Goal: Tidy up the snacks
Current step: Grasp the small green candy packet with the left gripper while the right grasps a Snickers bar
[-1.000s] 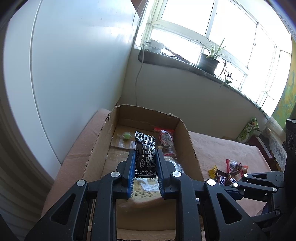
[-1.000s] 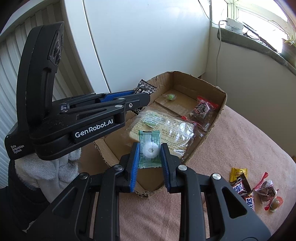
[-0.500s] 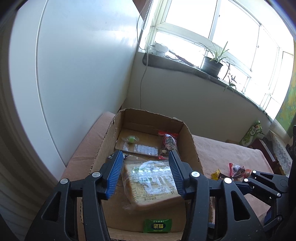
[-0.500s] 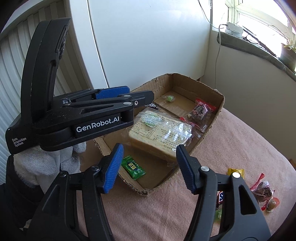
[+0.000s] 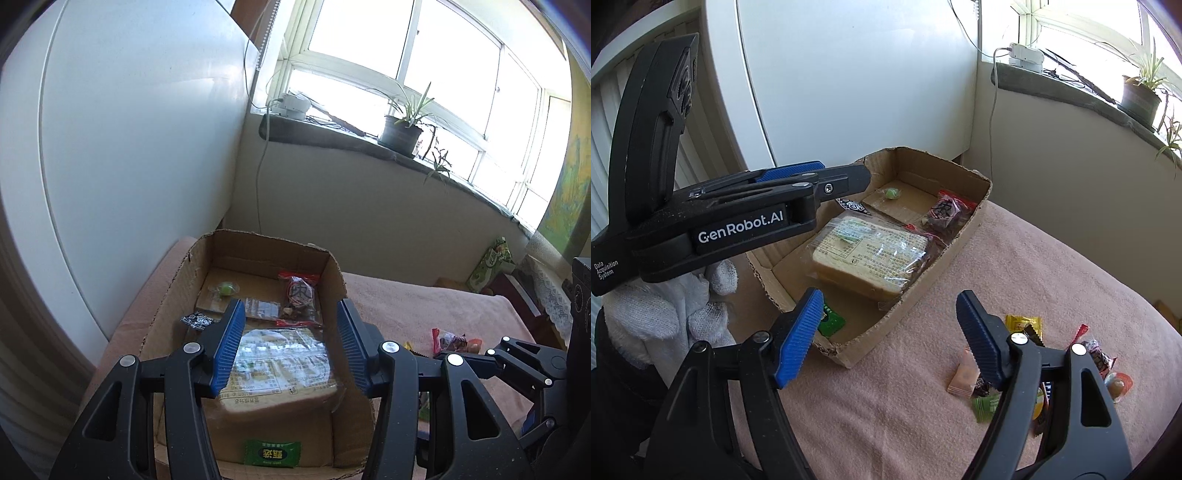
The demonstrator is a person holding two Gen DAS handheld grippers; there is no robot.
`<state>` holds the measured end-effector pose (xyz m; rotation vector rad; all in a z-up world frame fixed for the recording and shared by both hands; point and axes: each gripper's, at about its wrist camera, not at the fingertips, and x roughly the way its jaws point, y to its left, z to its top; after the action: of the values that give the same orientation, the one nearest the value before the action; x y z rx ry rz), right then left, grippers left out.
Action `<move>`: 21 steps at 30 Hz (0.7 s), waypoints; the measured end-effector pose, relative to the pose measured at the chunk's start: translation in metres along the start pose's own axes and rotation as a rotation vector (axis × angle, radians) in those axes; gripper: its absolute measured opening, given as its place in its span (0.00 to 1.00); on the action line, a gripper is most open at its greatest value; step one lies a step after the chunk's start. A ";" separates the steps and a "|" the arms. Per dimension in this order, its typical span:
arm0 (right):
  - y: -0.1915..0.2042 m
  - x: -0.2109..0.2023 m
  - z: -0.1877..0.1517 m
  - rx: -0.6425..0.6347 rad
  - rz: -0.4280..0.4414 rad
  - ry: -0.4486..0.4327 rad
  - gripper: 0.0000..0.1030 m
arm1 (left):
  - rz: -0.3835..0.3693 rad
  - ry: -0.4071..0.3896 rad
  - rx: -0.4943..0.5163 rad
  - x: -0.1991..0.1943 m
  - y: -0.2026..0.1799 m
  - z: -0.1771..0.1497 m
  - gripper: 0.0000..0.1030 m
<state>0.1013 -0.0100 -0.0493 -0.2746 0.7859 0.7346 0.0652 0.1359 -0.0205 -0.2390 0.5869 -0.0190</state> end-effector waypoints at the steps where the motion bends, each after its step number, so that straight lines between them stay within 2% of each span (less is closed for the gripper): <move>1: -0.006 -0.004 -0.002 0.012 -0.007 -0.003 0.75 | -0.002 0.002 0.008 0.002 -0.002 -0.001 0.49; 6: -0.041 -0.026 -0.017 0.073 -0.064 -0.014 0.75 | -0.019 0.023 0.021 0.006 -0.011 -0.006 0.49; 10: -0.074 -0.042 -0.030 0.138 -0.121 -0.017 0.75 | -0.061 0.013 0.004 0.006 -0.016 -0.005 0.49; 13: -0.099 -0.053 -0.042 0.187 -0.168 -0.015 0.75 | -0.095 0.038 0.006 0.012 -0.024 -0.008 0.49; 17: -0.130 -0.066 -0.058 0.247 -0.228 -0.008 0.75 | -0.147 0.042 0.073 0.010 -0.050 -0.013 0.49; 21: -0.152 -0.069 -0.075 0.289 -0.247 0.020 0.75 | -0.200 0.100 0.149 0.018 -0.079 -0.028 0.49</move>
<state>0.1325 -0.1905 -0.0562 -0.1144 0.8481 0.3803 0.0687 0.0510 -0.0349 -0.1512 0.6558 -0.2683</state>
